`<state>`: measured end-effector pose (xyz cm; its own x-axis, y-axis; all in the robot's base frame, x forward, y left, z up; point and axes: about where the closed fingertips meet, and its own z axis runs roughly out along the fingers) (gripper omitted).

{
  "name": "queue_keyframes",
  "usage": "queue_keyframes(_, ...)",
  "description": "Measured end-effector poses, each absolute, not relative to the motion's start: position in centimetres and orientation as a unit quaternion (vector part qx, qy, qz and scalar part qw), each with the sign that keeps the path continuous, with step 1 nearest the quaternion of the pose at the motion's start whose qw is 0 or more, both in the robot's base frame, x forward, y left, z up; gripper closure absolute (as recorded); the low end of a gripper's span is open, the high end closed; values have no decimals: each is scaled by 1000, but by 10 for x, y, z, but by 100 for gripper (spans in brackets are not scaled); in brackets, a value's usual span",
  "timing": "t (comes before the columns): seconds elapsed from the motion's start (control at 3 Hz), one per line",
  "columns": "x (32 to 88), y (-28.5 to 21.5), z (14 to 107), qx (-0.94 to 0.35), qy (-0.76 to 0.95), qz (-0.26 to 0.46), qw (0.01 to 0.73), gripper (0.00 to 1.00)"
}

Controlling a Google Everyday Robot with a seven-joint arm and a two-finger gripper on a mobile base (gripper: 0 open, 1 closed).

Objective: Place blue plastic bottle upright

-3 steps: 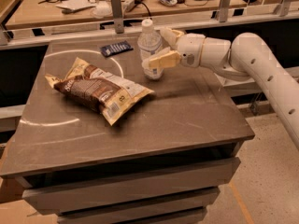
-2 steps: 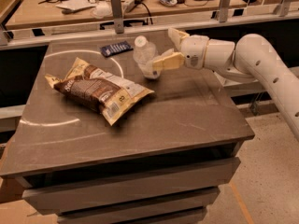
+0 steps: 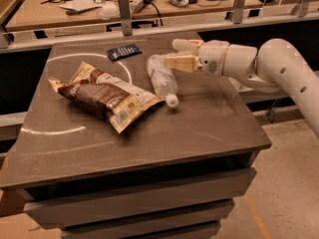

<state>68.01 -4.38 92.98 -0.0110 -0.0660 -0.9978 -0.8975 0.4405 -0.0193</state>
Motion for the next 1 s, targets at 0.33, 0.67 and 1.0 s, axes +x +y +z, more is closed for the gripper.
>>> queue_keyframes(0.33, 681, -51, 927, -371, 630, 355, 583, 47)
queue_keyframes(0.67, 682, -75, 922, -302, 668, 336, 591, 16)
queue_keyframes(1.0, 687, -92, 914, -238, 697, 325, 594, 0)
